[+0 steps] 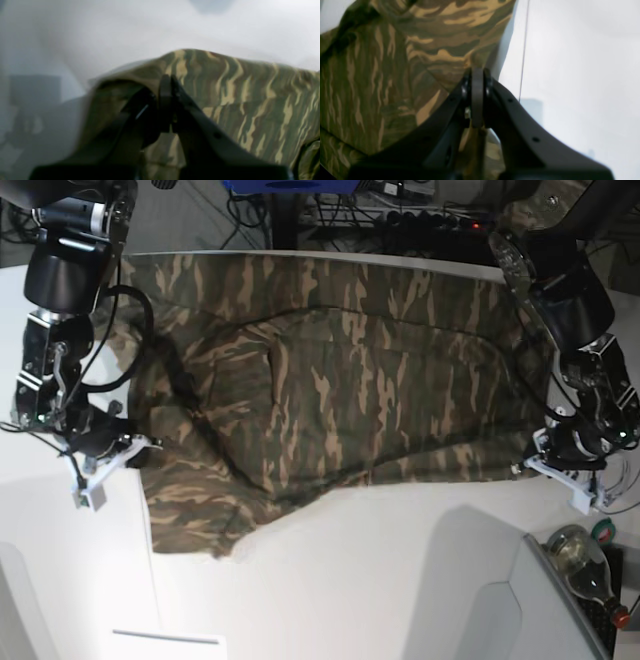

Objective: Layout the t-shirt on the table in an organized manner, then fold the t-shirt properly
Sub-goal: 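Lift both shirt sides and fold them toward the collar edge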

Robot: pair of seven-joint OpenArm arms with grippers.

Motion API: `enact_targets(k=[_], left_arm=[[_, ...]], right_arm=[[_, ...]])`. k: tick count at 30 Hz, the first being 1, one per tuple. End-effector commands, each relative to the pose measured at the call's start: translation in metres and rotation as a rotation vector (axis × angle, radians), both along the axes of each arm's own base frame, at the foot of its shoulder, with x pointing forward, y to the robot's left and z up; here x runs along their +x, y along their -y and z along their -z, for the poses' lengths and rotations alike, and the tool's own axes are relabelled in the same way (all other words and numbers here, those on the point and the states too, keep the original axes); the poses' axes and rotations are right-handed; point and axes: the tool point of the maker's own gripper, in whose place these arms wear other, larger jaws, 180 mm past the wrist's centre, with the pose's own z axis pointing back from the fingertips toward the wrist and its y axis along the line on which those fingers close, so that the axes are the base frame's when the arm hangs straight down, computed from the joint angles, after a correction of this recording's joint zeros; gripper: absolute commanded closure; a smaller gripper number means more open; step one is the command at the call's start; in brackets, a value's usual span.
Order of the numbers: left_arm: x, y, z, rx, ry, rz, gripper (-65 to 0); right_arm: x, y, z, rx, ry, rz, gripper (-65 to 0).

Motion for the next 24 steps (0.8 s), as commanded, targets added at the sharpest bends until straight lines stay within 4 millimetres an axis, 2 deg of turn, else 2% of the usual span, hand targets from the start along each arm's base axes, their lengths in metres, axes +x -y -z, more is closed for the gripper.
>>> enact_targets(k=[1, 7, 12, 19, 24], left_arm=[[0.009, -0.013, -0.022, 0.032, 0.049, -0.001, 0.0], [-0.002, -0.021, -0.026, 0.081, 0.001, 0.117, 0.0], [-0.007, -0.026, -0.025, 0.095, -0.009, 0.127, 0.0], [-0.011, -0.026, -0.022, 0.097, -0.018, 0.128, 0.0], [-0.011, -0.021, -0.023, 0.104, -0.012, 0.182, 0.0]], right_arm=[[0.015, 0.011, -0.018, -0.017, 0.062, 0.006, -0.2], [0.022, 0.027, -0.026, -0.042, 0.122, 0.028, -0.2], [0.03, 0.036, -0.035, -0.058, 0.189, 0.041, 0.0], [0.05, 0.016, -0.044, -0.114, 0.297, -0.085, 0.0], [0.063, 0.033, -0.049, -0.123, 0.351, -0.056, 0.0]])
